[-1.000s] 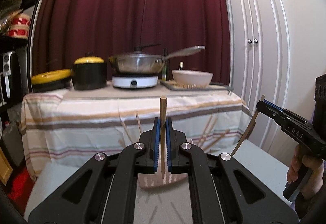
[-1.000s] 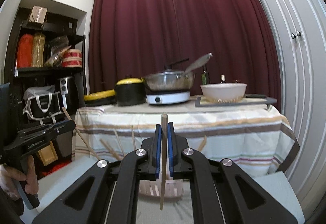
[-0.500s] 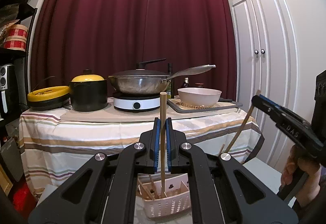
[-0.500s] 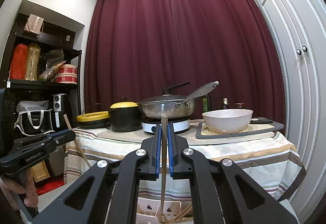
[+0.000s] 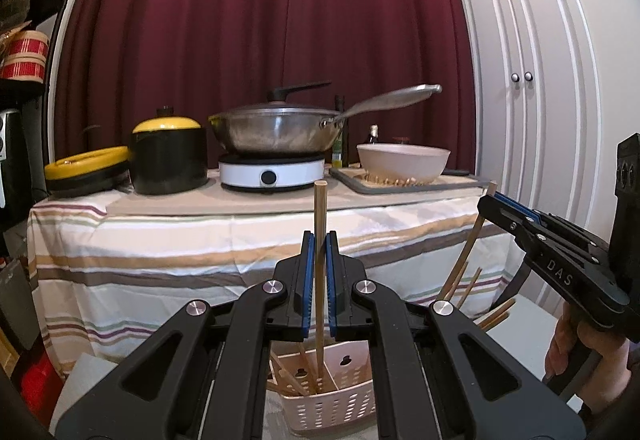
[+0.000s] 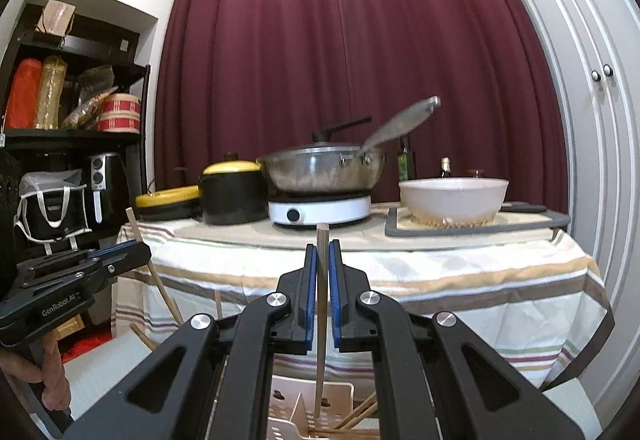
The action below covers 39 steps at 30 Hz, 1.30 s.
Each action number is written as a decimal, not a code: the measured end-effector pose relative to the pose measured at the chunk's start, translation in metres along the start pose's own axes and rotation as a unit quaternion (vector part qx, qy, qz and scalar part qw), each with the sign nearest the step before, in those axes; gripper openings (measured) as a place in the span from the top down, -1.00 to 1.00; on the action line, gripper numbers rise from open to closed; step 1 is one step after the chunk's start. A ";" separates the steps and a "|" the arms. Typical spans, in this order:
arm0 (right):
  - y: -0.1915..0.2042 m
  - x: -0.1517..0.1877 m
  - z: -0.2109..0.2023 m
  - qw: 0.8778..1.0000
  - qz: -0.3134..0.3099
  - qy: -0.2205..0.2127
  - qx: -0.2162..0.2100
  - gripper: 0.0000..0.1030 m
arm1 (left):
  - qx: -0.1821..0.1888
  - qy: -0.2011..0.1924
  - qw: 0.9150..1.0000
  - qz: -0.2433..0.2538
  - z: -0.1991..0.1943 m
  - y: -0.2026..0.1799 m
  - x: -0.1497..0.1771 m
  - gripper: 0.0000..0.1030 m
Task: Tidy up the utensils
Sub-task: 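Lower the left tool's chopstick into the caddy while the right tool inserts its own, then open the left tool in the caddy while the right tool releases its chopstick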
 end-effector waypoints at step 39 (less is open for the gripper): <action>0.001 0.056 0.040 0.997 0.003 0.074 0.008 0.12 | -0.014 0.033 0.999 -0.004 0.037 0.009 0.037 -0.46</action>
Point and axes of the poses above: each gripper's, at about its wrist camera, not at the fingertips, and z roughly the way its jaws point, y to its left, x to its underside, the point moved 7 cm from there along z, roughly the way its jaws point, and after that the axes turned 15 degrees about y, right-handed, at the moved point
